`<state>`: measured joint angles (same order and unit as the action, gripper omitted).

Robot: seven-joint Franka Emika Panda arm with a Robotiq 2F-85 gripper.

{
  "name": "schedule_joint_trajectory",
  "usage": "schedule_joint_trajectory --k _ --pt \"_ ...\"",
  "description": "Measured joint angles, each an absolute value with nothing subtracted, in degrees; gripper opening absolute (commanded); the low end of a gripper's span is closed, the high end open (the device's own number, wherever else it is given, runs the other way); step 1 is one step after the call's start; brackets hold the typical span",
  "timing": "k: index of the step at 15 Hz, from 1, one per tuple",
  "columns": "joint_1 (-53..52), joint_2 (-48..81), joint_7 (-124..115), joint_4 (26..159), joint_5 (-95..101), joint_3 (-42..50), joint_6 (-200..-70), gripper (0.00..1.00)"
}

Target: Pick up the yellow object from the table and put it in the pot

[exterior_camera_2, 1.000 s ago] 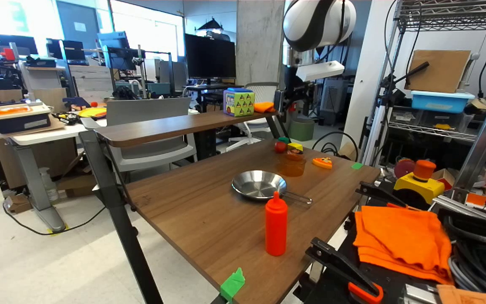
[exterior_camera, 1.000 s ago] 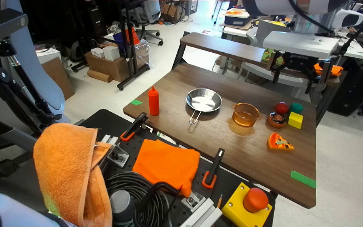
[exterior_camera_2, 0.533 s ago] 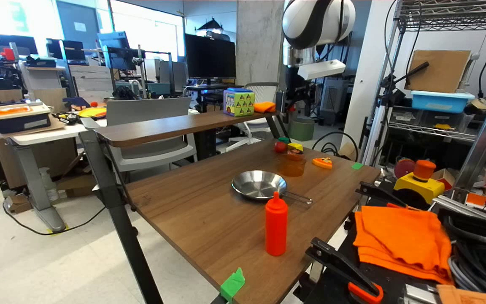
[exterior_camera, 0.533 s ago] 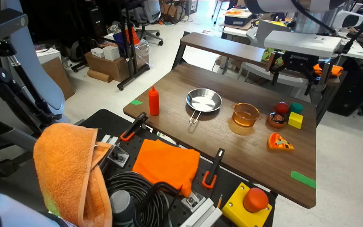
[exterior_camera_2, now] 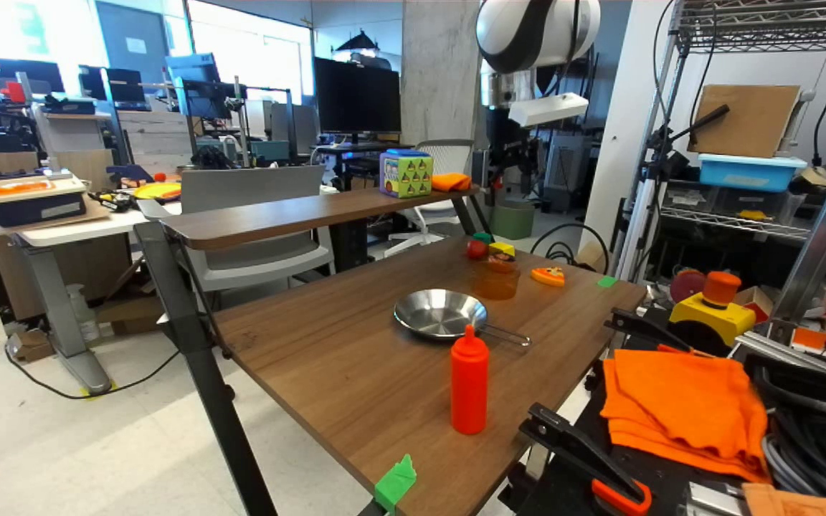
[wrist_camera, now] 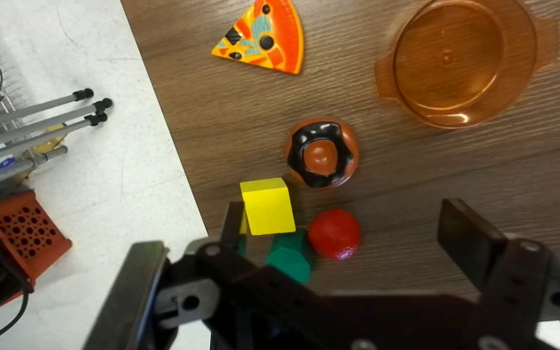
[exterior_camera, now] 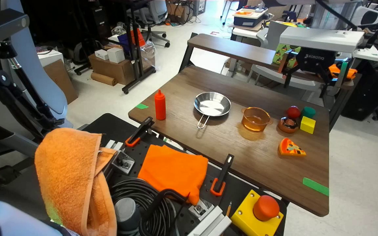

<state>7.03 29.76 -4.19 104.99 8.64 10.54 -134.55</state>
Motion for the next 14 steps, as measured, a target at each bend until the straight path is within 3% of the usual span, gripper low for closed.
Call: schedule_joint_trajectory --k 14 --pt "9.87 32.94 1.45 96.04 7.67 9.60 -125.28 1.00"
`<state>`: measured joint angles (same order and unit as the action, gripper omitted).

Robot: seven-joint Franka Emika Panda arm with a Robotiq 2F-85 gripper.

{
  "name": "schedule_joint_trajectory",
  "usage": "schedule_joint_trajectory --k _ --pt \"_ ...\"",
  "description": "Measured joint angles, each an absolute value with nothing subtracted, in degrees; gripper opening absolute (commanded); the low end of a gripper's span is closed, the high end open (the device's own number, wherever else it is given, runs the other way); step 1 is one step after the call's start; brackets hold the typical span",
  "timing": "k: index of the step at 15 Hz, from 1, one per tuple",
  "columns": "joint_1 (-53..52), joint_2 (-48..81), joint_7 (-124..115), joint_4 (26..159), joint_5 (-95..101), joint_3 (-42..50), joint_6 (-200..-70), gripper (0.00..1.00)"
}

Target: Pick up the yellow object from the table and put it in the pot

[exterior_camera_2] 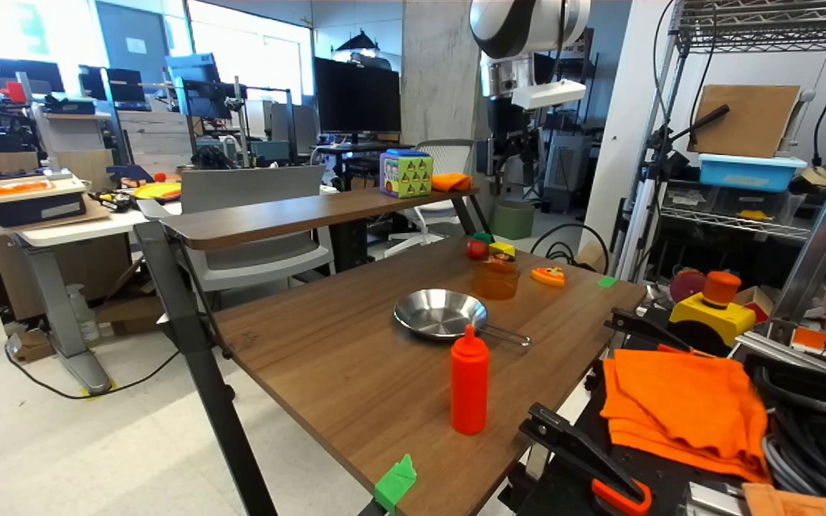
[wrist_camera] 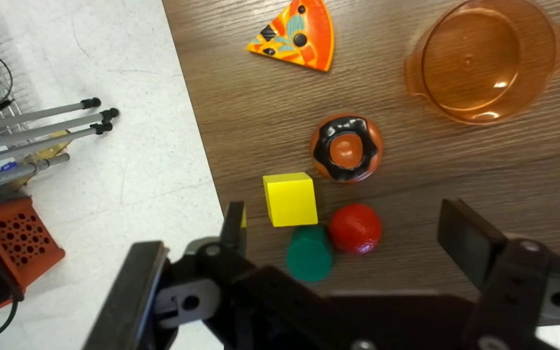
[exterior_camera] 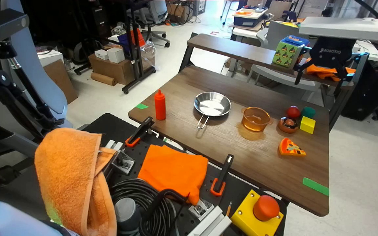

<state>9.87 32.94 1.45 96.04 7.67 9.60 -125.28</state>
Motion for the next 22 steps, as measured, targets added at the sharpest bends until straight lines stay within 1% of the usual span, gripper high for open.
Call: schedule_joint_trajectory --k 6,22 --pt "11.53 37.11 3.95 91.05 7.67 9.54 -123.36 1.00" --pt "11.49 43.66 6.37 87.01 7.75 9.21 -122.79 1.00"
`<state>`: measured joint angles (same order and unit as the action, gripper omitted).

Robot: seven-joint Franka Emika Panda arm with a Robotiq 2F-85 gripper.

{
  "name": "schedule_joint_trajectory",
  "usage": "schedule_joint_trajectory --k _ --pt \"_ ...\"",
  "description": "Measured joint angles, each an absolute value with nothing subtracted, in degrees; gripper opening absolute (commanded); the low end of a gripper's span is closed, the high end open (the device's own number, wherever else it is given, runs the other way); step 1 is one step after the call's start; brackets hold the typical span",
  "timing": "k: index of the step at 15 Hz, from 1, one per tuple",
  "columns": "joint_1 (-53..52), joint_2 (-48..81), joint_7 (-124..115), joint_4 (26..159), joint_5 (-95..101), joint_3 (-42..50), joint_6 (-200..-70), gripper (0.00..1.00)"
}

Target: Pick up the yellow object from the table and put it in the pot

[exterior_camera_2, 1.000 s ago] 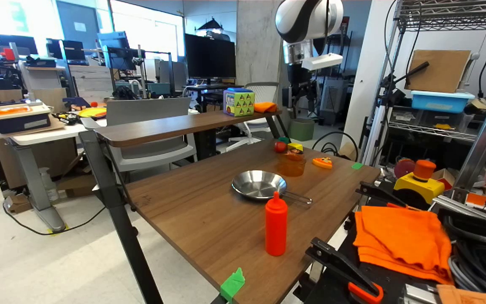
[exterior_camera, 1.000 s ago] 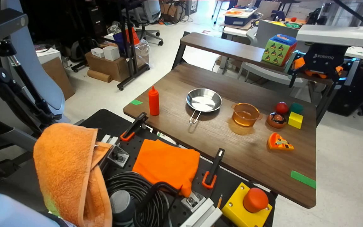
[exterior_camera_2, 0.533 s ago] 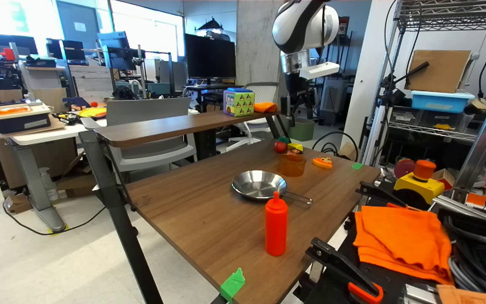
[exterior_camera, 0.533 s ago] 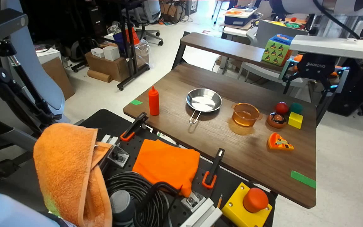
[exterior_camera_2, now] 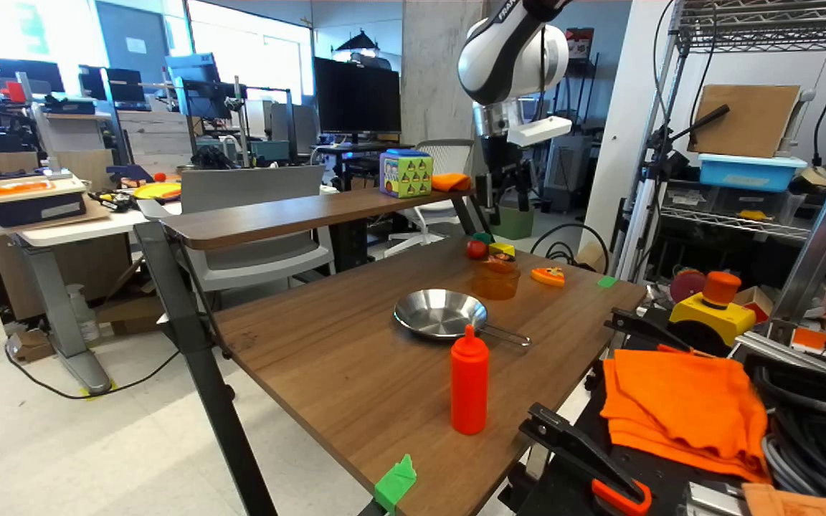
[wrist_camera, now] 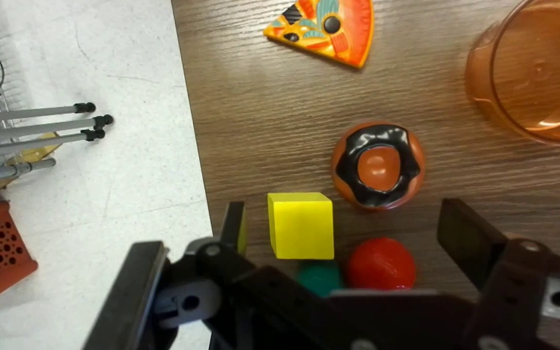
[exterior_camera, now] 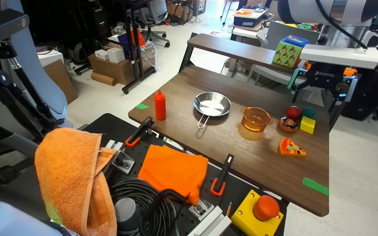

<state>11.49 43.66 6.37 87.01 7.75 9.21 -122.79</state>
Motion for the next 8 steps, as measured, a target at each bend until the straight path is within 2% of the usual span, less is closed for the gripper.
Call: schedule_joint_trajectory --k 8 --pt "11.27 46.10 6.46 84.08 7.91 9.16 -122.80 1.00"
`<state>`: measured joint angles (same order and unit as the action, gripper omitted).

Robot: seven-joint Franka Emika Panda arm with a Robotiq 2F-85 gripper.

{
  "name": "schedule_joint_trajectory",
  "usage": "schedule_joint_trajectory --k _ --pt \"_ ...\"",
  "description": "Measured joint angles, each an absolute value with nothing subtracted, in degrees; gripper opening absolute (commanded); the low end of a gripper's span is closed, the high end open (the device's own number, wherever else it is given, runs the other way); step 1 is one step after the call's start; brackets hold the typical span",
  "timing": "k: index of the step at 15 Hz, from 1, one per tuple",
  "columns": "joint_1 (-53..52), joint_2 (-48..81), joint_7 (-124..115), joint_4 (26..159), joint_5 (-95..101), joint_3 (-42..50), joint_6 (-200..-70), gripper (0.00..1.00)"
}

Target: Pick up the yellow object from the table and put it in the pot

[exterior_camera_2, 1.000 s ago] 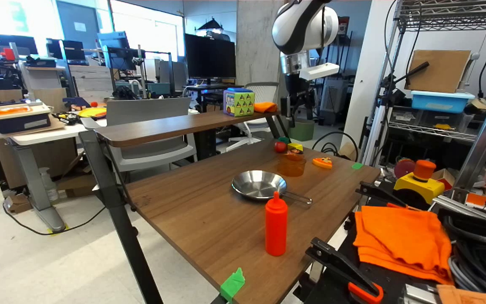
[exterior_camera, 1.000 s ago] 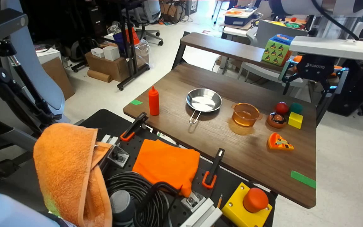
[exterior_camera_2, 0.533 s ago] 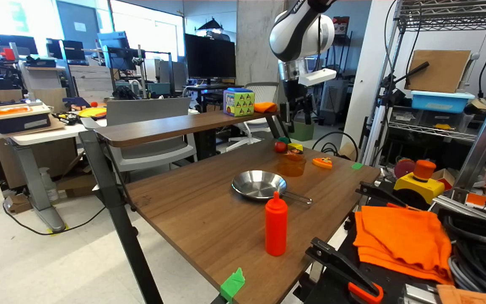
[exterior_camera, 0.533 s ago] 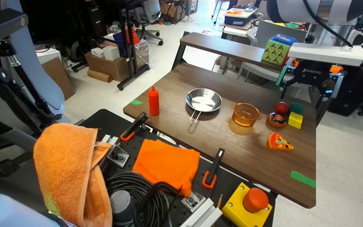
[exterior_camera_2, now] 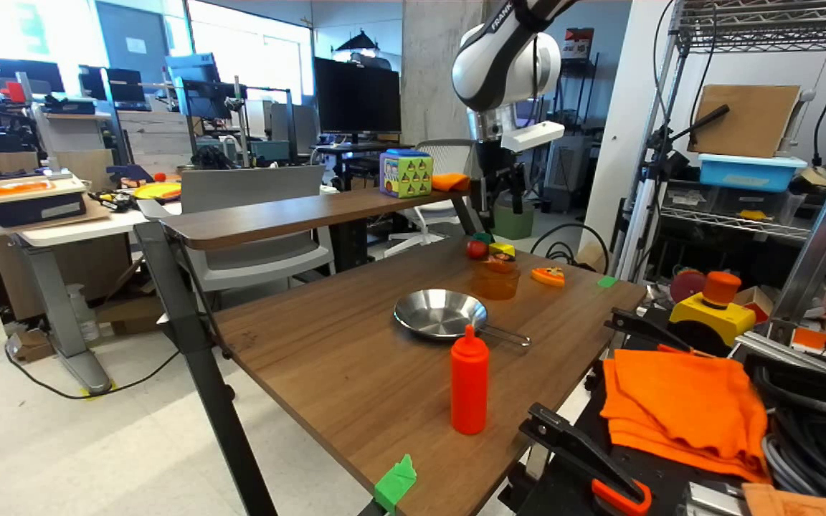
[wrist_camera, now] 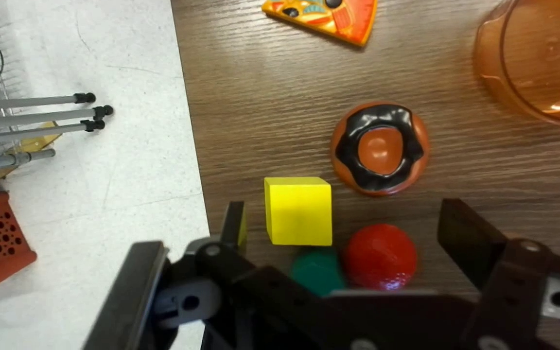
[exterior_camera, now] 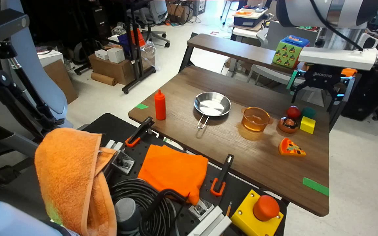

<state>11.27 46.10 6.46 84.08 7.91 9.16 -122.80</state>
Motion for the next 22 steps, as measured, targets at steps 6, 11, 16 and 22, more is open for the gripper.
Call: schedule_joint_trajectory --k 6,11,16,22 --pt "11.49 46.94 7.73 82.63 7.91 9.02 -122.80 1.00" --pt "12.22 46.95 6.71 81.60 7.18 9.02 -122.79 1.00" --pt "12.45 47.20 4.96 80.68 6.45 9.02 -121.85 1.00" --pt "12.84 48.94 4.89 77.21 6.18 9.02 -116.52 1.00"
